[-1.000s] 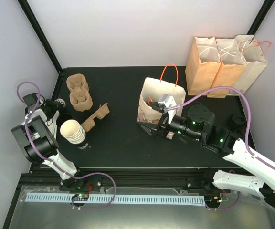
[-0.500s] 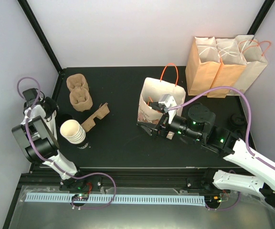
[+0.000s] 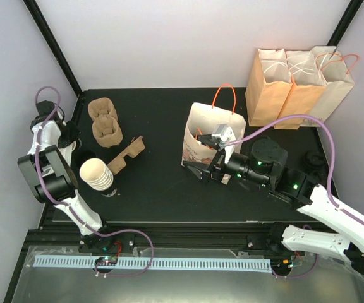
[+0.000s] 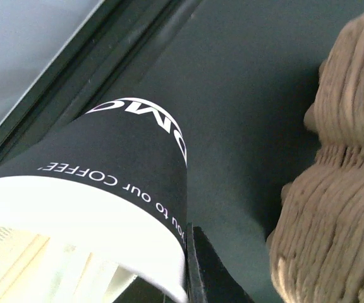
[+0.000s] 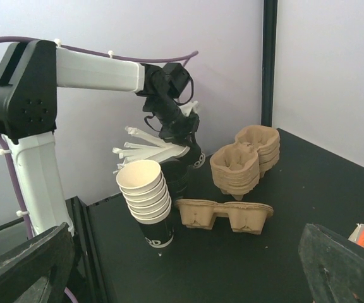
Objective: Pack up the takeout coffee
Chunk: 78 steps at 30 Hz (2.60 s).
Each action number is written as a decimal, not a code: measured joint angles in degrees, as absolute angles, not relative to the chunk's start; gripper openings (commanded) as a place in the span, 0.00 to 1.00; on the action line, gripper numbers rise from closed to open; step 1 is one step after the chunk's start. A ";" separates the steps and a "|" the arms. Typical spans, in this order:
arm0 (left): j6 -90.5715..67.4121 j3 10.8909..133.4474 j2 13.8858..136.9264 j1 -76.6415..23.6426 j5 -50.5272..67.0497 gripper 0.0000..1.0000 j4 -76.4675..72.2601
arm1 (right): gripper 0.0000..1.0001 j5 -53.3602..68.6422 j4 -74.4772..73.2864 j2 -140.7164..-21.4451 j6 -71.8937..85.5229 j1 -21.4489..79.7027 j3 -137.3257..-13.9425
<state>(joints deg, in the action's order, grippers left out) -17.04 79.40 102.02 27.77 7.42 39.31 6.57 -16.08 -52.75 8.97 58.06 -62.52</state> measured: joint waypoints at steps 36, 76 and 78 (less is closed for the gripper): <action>-4.14 96.75 117.38 14.04 -13.54 0.13 75.66 | 1.00 7.66 -14.94 -50.50 9.96 58.06 -60.60; -9.23 103.88 116.22 13.80 -4.49 0.03 66.15 | 1.00 7.62 -14.98 -50.96 10.00 58.06 -60.27; -9.21 107.57 116.92 13.80 -4.47 0.03 66.37 | 1.00 7.60 -15.00 -51.16 10.00 58.06 -60.27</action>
<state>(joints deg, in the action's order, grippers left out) -9.21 107.57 116.92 13.80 -4.47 66.37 7.60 -15.00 -51.16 10.00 58.06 -60.27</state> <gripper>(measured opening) 0.032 0.999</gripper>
